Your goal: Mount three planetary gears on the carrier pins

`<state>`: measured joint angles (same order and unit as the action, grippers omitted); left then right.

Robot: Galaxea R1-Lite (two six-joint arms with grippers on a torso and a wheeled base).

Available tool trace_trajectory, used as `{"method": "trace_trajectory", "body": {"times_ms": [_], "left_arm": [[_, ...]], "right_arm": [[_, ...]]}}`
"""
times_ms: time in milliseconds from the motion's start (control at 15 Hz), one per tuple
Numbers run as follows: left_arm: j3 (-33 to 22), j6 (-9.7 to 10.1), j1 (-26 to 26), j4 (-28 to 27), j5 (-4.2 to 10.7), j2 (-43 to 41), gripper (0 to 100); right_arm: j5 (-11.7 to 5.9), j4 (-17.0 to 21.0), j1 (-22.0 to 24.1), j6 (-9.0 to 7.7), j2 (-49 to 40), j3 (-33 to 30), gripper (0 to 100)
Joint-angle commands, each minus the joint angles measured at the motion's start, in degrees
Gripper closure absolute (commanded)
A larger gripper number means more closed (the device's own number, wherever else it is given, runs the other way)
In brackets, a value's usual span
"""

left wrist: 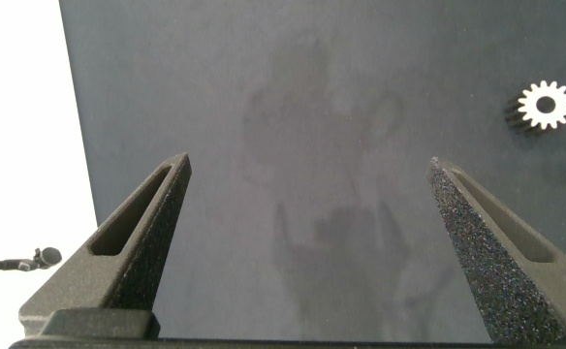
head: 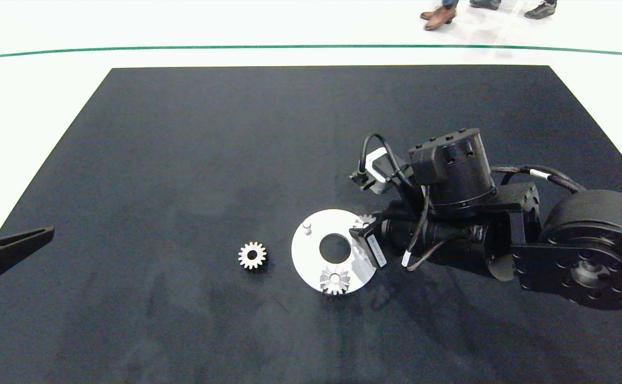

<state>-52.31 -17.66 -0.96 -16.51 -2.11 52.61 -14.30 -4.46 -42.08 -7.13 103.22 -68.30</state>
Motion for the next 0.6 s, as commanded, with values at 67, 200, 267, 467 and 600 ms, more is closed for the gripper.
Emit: {"method": "trace_trajectory", "body": {"times_ms": [67, 200, 267, 467, 600], "left_arm": [[0.01, -0.09, 0.0, -0.11, 0.0, 0.03, 0], [0.01, -0.09, 0.0, -0.11, 0.0, 0.03, 0], [-0.07, -0.09, 0.0, -0.02, 0.0, 0.12, 0], [0.1, -0.09, -0.18, -0.63, 0.0, 0.21, 0], [0.98, -0.27, -0.88, -2.13, 0.0, 0.3, 0]], "right_arm": [[-0.03, -0.02, -0.02, -0.08, 0.05, -0.08, 0], [0.06, -0.02, -0.02, 0.19, -0.56, 0.01, 0], [0.06, -0.02, -0.37, 0.45, -3.81, 0.36, 0], [-0.29, 1.65, -0.28, 0.89, -18.32, 3.79, 0], [-0.29, 8.68, 4.55, 0.63, -27.19, 6.69, 0]]}}
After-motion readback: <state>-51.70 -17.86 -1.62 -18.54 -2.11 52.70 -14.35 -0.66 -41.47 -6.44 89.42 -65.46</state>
